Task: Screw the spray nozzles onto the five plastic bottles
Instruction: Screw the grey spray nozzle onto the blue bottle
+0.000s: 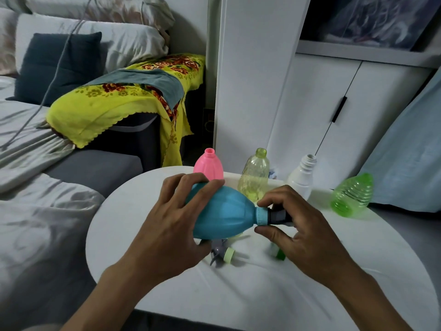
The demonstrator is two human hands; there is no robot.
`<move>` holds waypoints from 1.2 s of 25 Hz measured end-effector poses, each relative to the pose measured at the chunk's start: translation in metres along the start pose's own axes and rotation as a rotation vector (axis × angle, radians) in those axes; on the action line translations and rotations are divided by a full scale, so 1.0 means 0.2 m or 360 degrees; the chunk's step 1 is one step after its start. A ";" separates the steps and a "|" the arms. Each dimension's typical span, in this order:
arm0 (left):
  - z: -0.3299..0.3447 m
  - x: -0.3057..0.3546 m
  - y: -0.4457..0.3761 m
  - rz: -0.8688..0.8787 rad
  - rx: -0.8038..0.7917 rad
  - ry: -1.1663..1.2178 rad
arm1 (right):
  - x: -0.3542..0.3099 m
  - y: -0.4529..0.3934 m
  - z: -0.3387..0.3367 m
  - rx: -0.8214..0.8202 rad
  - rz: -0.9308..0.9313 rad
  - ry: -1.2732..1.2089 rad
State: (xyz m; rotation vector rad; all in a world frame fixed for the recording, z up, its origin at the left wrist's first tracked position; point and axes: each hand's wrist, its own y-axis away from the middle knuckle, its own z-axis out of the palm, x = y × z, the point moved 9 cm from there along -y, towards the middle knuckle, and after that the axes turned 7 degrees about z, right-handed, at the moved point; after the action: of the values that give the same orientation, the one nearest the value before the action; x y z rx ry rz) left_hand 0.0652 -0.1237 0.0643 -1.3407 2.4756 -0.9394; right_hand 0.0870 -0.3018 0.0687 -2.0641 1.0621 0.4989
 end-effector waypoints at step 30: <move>0.07 -0.01 -0.01 -0.0121 0.0040 0.0105 | 0.22 0.09 0.05 -0.0496 0.1243 -0.0811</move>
State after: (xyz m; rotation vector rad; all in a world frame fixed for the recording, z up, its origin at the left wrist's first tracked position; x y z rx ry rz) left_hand 0.0738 -0.1292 0.0544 -1.4273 2.4677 -1.0441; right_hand 0.0966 -0.3231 0.0266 -1.5443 1.4994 1.5656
